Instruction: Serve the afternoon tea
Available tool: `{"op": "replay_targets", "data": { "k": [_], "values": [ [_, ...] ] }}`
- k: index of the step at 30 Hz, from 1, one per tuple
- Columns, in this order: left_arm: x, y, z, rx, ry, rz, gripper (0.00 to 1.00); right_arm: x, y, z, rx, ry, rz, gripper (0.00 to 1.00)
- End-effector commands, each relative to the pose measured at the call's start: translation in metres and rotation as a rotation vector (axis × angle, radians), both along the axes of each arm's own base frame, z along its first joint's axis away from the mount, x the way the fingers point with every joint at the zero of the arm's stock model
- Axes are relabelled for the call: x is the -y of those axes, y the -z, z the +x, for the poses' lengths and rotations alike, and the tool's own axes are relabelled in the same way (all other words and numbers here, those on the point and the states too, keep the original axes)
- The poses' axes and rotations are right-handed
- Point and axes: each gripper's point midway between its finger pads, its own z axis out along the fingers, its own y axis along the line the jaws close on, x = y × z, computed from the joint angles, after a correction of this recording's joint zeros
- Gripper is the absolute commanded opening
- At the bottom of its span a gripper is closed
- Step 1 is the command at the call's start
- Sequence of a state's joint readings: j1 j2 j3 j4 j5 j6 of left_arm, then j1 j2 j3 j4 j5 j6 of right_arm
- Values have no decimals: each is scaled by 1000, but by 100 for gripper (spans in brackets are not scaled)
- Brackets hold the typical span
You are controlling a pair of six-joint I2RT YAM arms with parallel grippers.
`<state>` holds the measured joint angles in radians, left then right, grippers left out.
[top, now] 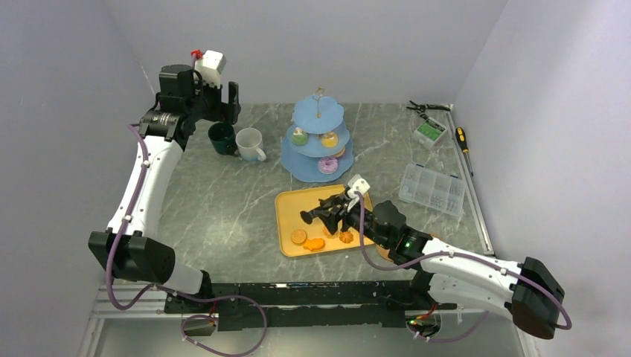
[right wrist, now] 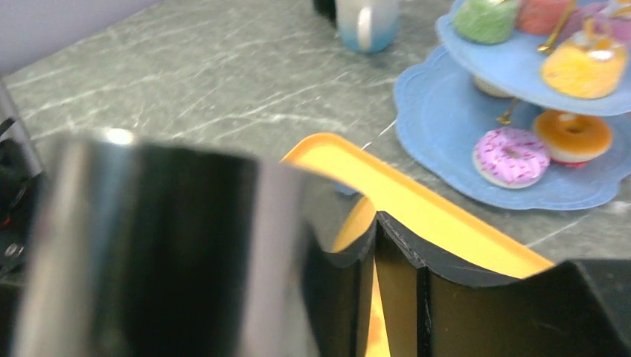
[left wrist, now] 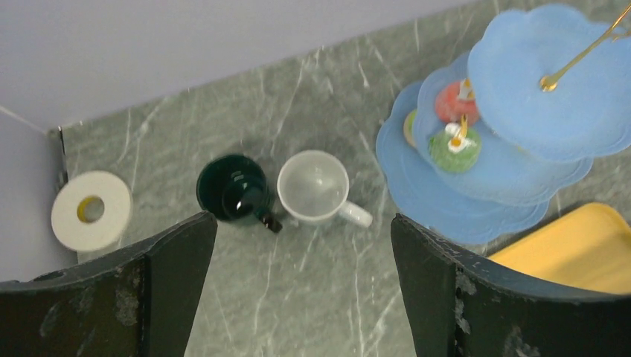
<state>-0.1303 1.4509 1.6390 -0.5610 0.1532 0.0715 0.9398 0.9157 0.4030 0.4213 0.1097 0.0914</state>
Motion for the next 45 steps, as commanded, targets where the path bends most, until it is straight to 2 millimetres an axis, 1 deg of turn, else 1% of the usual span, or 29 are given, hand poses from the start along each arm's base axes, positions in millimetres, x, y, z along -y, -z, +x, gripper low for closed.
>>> {"op": "replay_targets", "data": {
  "k": [1,6,11,14,18,23,29,31,35,38,40,42,45],
  "values": [
    [-8,10,-17,-86,18,33,93,-16,2,-31,-63,-132,-8,65],
    [-21,33,-31,-242,-7,69,93,-34,10,-45,-70,-208,-51,64],
    [-32,42,-41,-324,-25,65,93,-53,19,-50,-70,-275,-102,64],
    [-33,42,-46,-333,-16,36,93,-61,28,-48,-69,-285,-133,64],
    [-31,33,-48,-286,-7,4,93,-67,31,-42,-52,-276,-140,64],
    [-30,23,-46,-239,2,2,93,-78,36,-41,-46,-287,-142,64],
    [-30,23,-50,-235,7,-2,93,-91,44,-37,-31,-287,-143,63],
    [-31,22,-50,-226,3,-3,93,-91,46,-33,-25,-265,-148,63],
    [-32,19,-50,-210,1,-2,93,-92,49,-32,-16,-258,-153,59],
    [-32,19,-49,-213,-3,-7,93,-92,47,-33,-14,-259,-161,53],
    [-33,19,-48,-215,-5,-9,93,-89,47,-31,-11,-244,-162,47],
    [-33,20,-48,-214,-9,-13,93,-85,43,-28,14,-226,-167,41],
    [-33,20,-47,-212,-12,-17,93,-82,32,-24,48,-204,-168,40]
  ]
}}
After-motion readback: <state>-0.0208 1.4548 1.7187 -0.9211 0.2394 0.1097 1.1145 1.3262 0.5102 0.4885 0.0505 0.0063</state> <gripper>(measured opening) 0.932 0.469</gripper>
